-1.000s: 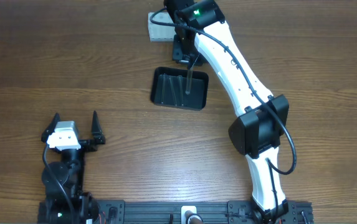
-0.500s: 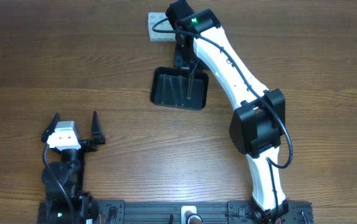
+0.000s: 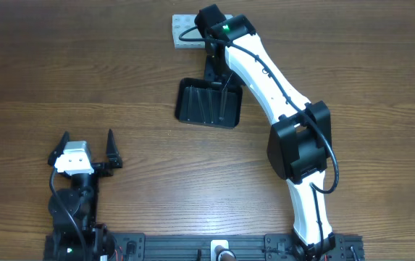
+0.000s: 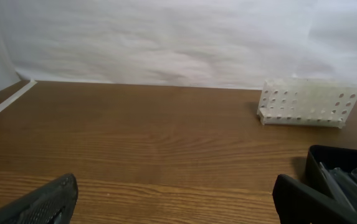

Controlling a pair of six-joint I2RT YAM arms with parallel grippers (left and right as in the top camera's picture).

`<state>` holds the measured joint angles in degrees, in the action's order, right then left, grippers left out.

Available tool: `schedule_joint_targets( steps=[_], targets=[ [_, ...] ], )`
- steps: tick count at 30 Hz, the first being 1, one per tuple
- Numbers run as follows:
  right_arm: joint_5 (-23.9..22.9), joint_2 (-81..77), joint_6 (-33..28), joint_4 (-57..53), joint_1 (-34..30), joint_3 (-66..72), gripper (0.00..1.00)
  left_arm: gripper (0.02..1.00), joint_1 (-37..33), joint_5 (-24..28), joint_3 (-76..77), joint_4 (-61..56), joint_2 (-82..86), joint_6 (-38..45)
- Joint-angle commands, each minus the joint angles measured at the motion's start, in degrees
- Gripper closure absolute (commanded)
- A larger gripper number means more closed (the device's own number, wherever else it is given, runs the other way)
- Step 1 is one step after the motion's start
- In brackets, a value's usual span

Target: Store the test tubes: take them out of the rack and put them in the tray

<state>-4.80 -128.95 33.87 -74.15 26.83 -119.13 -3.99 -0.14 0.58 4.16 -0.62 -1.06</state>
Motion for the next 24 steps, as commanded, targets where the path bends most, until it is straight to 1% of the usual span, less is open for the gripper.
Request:
schedule_joint_targets(
  steps=[1,24],
  targets=[
    [0.0,-1.3,0.4,0.3,-0.4,0.2,0.866,0.020,-0.3,0.8,-0.2,0.2,0.5,0.9],
    [0.0,-5.8,0.4,2.8,-1.1,0.2,0.858,0.020,-0.3,0.8,-0.2,0.2,0.5,0.9]
  ],
)
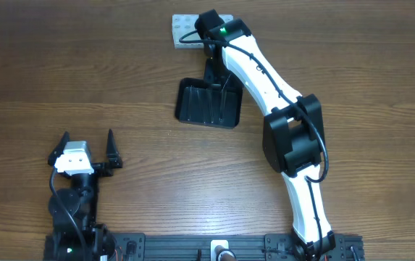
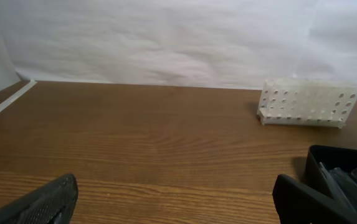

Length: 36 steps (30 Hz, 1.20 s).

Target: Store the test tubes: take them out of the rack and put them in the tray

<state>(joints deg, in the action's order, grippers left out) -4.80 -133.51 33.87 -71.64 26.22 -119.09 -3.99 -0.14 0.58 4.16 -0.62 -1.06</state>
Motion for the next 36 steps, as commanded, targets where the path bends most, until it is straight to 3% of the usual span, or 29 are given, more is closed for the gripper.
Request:
schedule_joint_targets(
  steps=[1,22,28,36],
  targets=[
    [0.0,-1.3,0.4,0.4,-0.5,0.2,0.858,0.023,-0.3,0.8,-0.2,0.2,0.5,0.9],
    [0.0,-3.8,0.4,2.1,-0.9,0.3,0.831,0.018,-0.3,0.8,-0.2,0.2,0.5,0.9],
    [0.0,-3.8,0.4,2.0,-0.9,0.3,0.652,0.023,-0.3,0.8,-0.2,0.2,0.5,0.9],
    [1.4,-3.2,-1.2,1.0,-0.9,-0.9,0.516,0.020,-0.3,0.8,-0.2,0.2,0.5,0.9]
  ],
)
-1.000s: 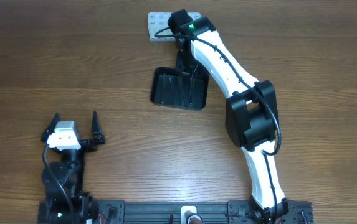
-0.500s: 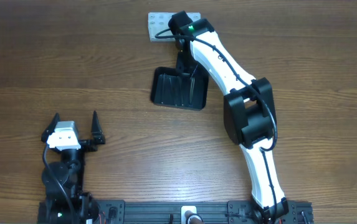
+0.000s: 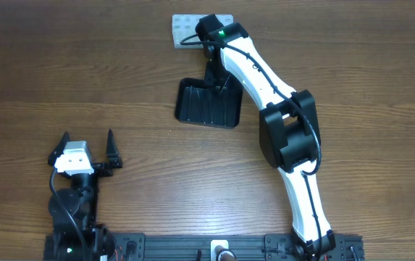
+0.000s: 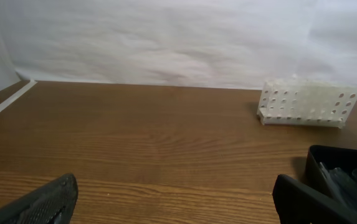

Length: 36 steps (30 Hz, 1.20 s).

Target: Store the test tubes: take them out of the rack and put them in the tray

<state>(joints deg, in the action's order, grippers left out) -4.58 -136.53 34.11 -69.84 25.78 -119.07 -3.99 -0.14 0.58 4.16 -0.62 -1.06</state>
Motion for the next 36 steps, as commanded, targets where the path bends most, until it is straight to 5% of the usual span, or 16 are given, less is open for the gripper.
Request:
schedule_joint_targets(
  steps=[1,8,16,24,36],
  targets=[
    [1.1,0.2,-1.7,-1.5,-0.4,-1.7,0.498,0.020,-0.3,0.8,-0.2,0.2,0.5,0.9],
    [1.1,5.5,-7.8,-7.0,-1.1,-7.7,0.364,0.020,-0.3,0.8,-0.2,0.2,0.5,0.9],
    [-2.9,14.9,-21.8,-9.7,-2.9,-7.9,0.009,0.020,-0.3,0.8,-0.2,0.2,0.5,0.9],
    [-4.5,26.4,-31.3,-19.5,-6.0,-7.9,0.007,0.020,-0.3,0.8,-0.2,0.2,0.5,0.9],
    [-5.8,51.9,-31.2,-26.0,-14.5,8.3,0.009,0.018,-0.3,0.8,-0.2,0.2,0.5,0.9]
  ],
)
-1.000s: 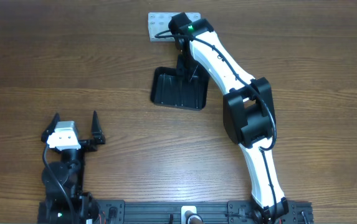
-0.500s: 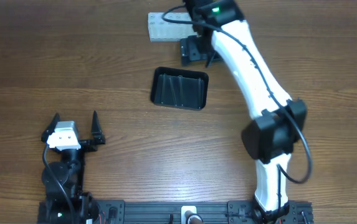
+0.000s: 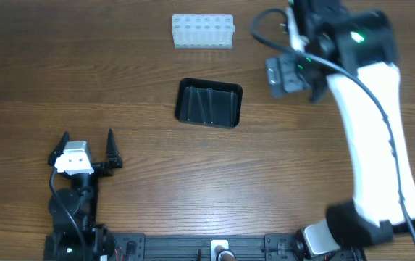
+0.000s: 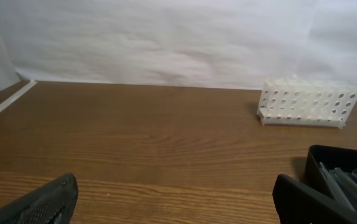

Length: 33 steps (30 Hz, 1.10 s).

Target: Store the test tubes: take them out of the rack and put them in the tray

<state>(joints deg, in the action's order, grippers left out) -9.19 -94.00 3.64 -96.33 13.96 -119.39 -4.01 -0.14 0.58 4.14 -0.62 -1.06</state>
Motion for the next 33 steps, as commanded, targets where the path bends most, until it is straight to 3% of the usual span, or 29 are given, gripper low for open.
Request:
schedule_joint_targets(
  steps=[1,7,14,21,33],
  targets=[
    [-1.1,12.8,-0.7,1.5,-3.5,12.6,0.009,0.020,-0.2,0.8,-0.2,0.2,0.5,0.9],
    [-1.1,32.9,-0.7,13.7,-6.8,37.0,0.007,0.020,-0.2,0.8,-0.2,0.2,0.5,0.9],
    [-3.1,51.7,-1.1,40.0,-8.0,62.2,0.007,0.020,-0.2,0.8,-0.2,0.2,0.5,0.9],
    [-2.9,60.8,-1.1,54.0,-7.9,75.1,0.009,0.020,-0.2,0.8,-0.2,0.2,0.5,0.9],
    [-2.9,72.4,-1.2,89.8,-7.9,98.2,0.007,0.020,-0.2,0.8,-0.2,0.2,0.5,0.9]
  ],
)
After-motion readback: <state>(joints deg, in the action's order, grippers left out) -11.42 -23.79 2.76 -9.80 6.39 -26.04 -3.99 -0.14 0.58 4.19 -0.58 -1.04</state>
